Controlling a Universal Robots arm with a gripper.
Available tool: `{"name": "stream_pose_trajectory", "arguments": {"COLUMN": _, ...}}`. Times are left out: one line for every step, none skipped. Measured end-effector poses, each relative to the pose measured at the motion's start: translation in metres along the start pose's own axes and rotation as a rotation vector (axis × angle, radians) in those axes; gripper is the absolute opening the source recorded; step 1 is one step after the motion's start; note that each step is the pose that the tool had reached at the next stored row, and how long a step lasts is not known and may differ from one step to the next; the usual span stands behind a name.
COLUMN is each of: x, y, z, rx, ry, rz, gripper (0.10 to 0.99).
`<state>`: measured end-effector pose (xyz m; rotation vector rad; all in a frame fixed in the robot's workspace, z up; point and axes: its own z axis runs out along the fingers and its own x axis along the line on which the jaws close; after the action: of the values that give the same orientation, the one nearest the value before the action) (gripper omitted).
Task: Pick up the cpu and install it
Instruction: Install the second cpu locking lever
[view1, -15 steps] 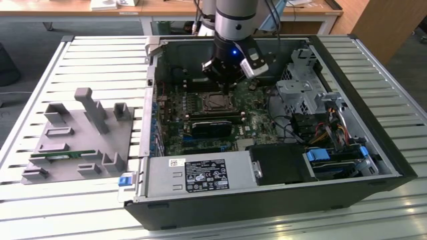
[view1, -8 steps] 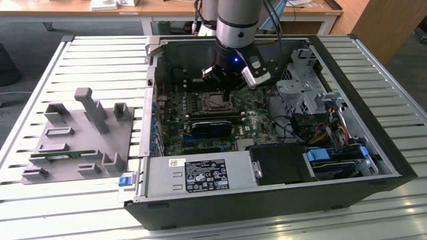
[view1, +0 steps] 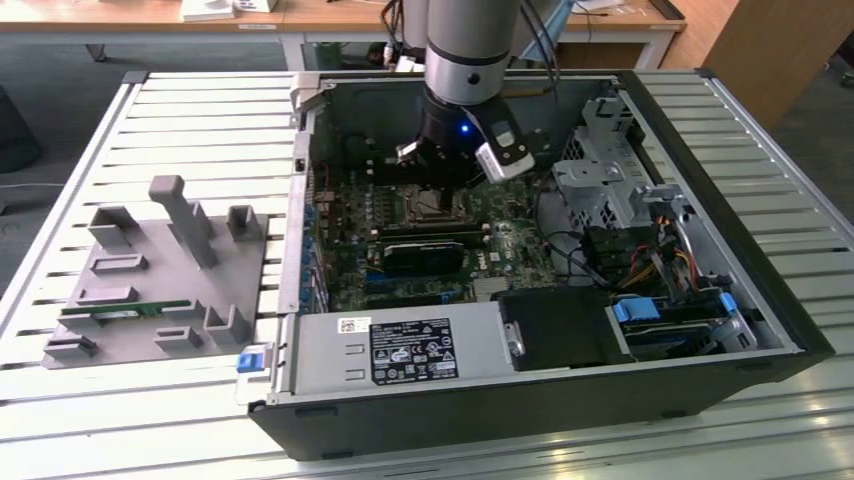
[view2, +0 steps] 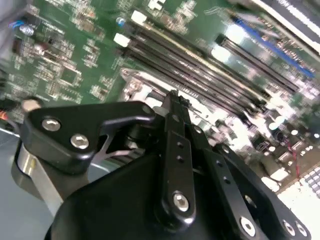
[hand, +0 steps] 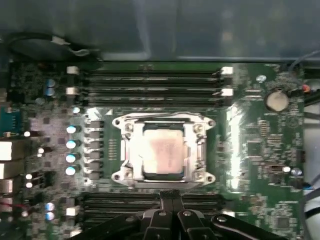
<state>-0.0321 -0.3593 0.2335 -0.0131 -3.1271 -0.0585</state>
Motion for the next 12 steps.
{"name": "stream_pose_trajectory", "arguments": {"x": 0.003, "y": -0.0004, "z": 0.0002, "rx": 0.0, "ry": -0.0001, "rz": 0.0, "gripper": 0.106}}
{"name": "stream_pose_trajectory", "arguments": {"x": 0.0055, "y": -0.0012, "z": 0.0002, "rx": 0.0, "ry": 0.0, "rz": 0.0, "gripper": 0.106}}
{"name": "stream_pose_trajectory", "arguments": {"x": 0.0076, "y": -0.002, "z": 0.0003, "rx": 0.0, "ry": 0.0, "rz": 0.0, "gripper": 0.106}}
{"name": "stream_pose_trajectory", "arguments": {"x": 0.0103, "y": -0.0025, "z": 0.0004, "rx": 0.0, "ry": 0.0, "rz": 0.0, "gripper": 0.106}}
{"name": "stream_pose_trajectory", "arguments": {"x": 0.0138, "y": -0.0033, "z": 0.0004, "rx": 0.0, "ry": 0.0, "rz": 0.0, "gripper": 0.106}}
{"name": "stream_pose_trajectory", "arguments": {"x": 0.0164, "y": -0.0038, "z": 0.0006, "rx": 0.0, "ry": 0.0, "rz": 0.0, "gripper": 0.106}}
{"name": "stream_pose_trajectory", "arguments": {"x": 0.018, "y": -0.0042, "z": 0.0007, "rx": 0.0, "ry": 0.0, "rz": 0.0, "gripper": 0.106}}
{"name": "stream_pose_trajectory", "arguments": {"x": 0.0189, "y": -0.0048, "z": 0.001, "rx": 0.0, "ry": 0.0, "rz": 0.0, "gripper": 0.106}}
{"name": "stream_pose_trajectory", "arguments": {"x": 0.0194, "y": -0.0051, "z": 0.0015, "rx": 0.0, "ry": -0.0001, "rz": 0.0, "gripper": 0.106}}
{"name": "stream_pose_trajectory", "arguments": {"x": 0.02, "y": -0.0054, "z": 0.0021, "rx": 0.0, "ry": -0.0001, "rz": 0.0, "gripper": 0.106}}
{"name": "stream_pose_trajectory", "arguments": {"x": 0.0208, "y": -0.0057, "z": 0.0029, "rx": 0.0, "ry": 0.0, "rz": 0.0, "gripper": 0.106}}
{"name": "stream_pose_trajectory", "arguments": {"x": 0.0213, "y": -0.0059, "z": 0.004, "rx": 0.0, "ry": 0.0001, "rz": 0.0, "gripper": 0.106}}
